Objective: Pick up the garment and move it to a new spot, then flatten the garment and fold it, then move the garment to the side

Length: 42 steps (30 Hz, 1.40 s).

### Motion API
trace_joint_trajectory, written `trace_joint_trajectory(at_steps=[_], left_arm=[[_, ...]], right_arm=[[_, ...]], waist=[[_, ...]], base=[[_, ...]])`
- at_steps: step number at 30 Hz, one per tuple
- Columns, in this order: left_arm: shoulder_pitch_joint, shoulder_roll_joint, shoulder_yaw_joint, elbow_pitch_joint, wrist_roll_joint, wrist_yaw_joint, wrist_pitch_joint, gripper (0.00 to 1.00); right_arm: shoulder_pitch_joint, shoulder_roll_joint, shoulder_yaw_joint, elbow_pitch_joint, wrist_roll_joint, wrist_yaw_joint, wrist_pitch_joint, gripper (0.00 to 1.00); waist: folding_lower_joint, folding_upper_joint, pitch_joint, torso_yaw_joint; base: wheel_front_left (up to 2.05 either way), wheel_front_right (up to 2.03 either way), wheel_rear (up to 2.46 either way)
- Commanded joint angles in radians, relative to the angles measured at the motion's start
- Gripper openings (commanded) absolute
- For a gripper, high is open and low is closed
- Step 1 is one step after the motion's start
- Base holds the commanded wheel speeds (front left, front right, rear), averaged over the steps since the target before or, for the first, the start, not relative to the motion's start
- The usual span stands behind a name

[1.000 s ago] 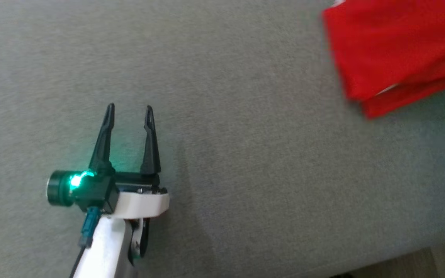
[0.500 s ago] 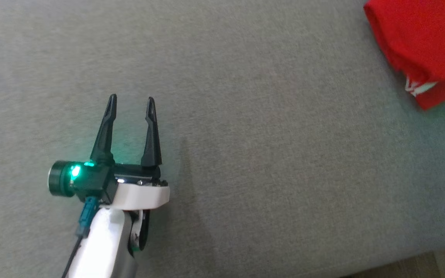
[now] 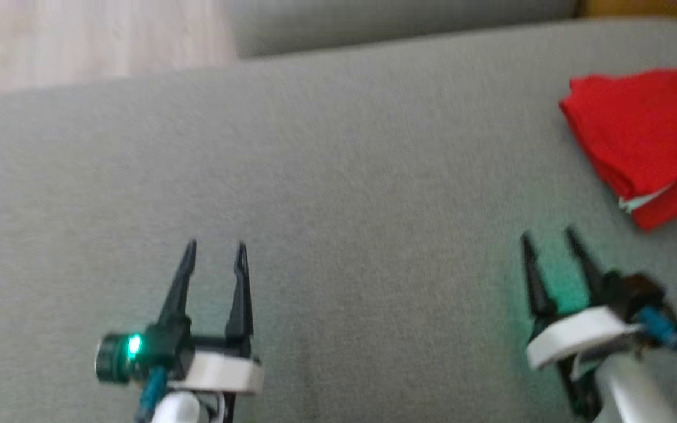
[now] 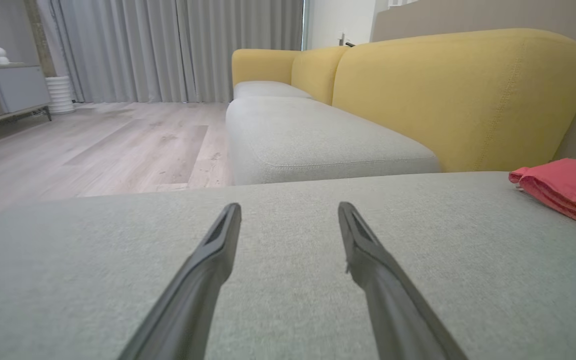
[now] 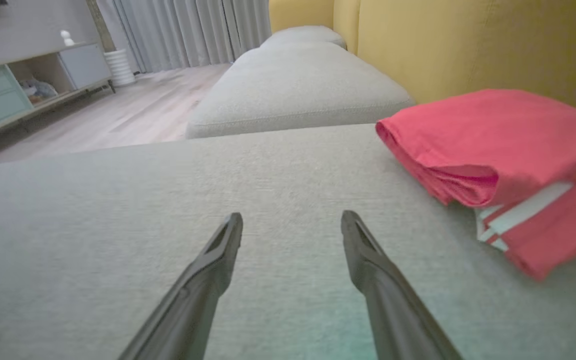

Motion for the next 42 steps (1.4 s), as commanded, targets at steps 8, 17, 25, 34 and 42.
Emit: trace_joint_trajectory(at_steps=[8,17,25,34,42], left_arm=[[0.073,-0.001,0.046,-0.001,-0.008,-0.009,-0.005,1.0],[0.134,-0.001,0.107,-0.001,-0.004,-0.002,-0.005,1.0],[0.162,-0.001,0.148,-0.024,0.02,-0.02,-0.005,1.0],[0.228,0.001,0.125,-0.003,0.043,-0.031,0.0,0.0],[0.255,0.001,0.125,0.073,0.013,-0.035,0.009,0.0]], right_arm=[[0.145,0.038,0.034,-0.184,0.016,-0.001,-0.018,1.0],[0.243,0.065,0.055,-0.217,-0.015,-0.001,-0.019,1.0],[0.245,0.068,0.062,-0.22,0.0,-0.001,-0.019,1.0],[0.278,0.072,0.032,-0.186,0.038,0.0,-0.008,0.0],[0.305,0.071,0.034,-0.114,0.068,0.0,0.001,0.0]], waist=[[0.0003,0.0,-0.193,0.096],[0.0003,0.0,-0.25,0.098],[0.0003,0.0,-0.264,0.084],[0.0003,0.0,-0.274,0.072],[0.0003,0.0,-0.271,0.071]], base=[[0.0,0.0,0.0],[0.0,0.0,0.0],[0.0,0.0,0.0],[0.0,0.0,0.0],[0.0,0.0,0.0]])
